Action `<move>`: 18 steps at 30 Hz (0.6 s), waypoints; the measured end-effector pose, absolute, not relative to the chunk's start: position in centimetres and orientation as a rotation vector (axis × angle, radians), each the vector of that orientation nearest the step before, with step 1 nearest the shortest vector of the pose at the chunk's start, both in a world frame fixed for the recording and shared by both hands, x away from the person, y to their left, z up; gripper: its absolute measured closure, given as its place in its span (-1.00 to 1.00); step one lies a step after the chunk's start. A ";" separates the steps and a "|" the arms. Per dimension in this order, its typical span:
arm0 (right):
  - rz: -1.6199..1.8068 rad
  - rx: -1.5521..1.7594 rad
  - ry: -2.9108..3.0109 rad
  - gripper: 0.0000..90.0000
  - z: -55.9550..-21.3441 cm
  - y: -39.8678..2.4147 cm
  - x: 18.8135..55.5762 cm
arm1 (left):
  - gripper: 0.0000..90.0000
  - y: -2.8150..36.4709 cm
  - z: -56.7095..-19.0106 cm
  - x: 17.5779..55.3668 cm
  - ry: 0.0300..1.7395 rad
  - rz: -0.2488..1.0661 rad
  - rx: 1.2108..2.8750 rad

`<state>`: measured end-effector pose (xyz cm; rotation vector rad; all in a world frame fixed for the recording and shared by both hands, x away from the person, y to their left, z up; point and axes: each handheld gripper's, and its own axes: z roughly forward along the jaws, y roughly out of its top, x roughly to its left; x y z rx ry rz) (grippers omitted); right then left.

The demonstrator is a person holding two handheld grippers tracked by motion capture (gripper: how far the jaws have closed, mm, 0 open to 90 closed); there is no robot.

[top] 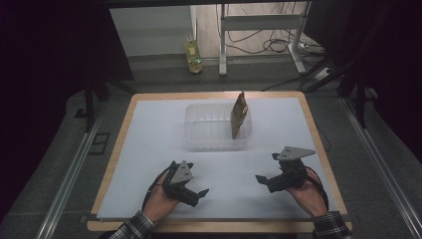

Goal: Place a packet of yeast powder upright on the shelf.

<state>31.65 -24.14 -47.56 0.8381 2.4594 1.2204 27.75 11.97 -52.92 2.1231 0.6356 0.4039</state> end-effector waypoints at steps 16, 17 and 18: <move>1.165 0.852 2.420 -1.00 -48.3 -26.5 30.2 | -1.00 11.9 -53.0 27.7 0.635 0.403 2.124; 1.164 0.850 2.419 -1.00 -48.3 -26.6 30.1 | -1.00 11.9 -53.0 27.8 0.635 0.402 2.125; 1.161 0.851 2.419 -1.00 -48.4 -26.7 30.0 | -1.00 11.9 -53.0 27.8 0.635 0.402 2.126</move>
